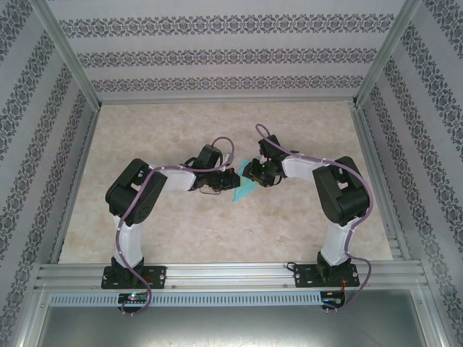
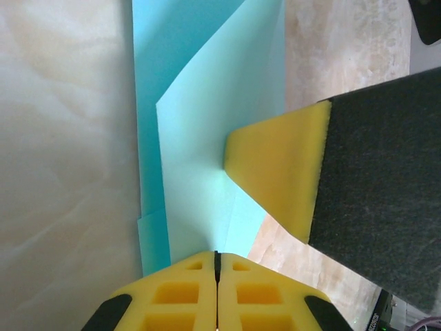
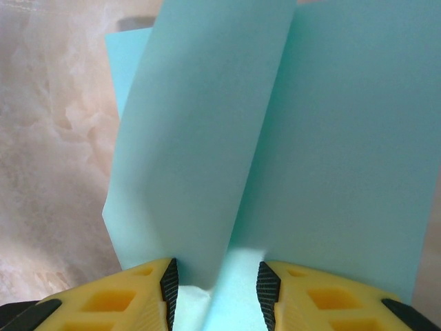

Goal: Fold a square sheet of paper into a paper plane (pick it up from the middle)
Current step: Fourth fold the wing at the center of the table.

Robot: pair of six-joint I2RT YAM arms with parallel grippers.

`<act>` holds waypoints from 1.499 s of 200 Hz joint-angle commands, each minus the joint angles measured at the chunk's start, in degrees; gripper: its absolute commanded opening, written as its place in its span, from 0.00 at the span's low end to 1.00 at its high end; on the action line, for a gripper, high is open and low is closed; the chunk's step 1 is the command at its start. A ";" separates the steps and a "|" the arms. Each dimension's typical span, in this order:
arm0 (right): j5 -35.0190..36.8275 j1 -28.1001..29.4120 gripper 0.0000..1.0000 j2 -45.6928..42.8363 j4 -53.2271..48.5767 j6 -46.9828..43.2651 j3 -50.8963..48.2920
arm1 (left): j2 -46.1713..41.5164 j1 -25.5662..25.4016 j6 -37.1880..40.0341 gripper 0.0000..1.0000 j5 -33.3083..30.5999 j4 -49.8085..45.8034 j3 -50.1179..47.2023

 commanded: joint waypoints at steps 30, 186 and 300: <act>7.24 0.78 0.40 5.87 -8.74 -1.04 -1.65 | 0.99 0.26 0.65 0.08 -1.52 -3.31 1.55; 9.40 1.76 0.45 9.00 -12.90 -0.51 1.16 | 0.91 0.92 0.45 0.07 -3.45 -3.93 1.10; 10.29 2.29 0.41 10.31 -14.13 -0.51 1.92 | 0.62 1.15 0.02 0.08 -2.41 -3.28 0.79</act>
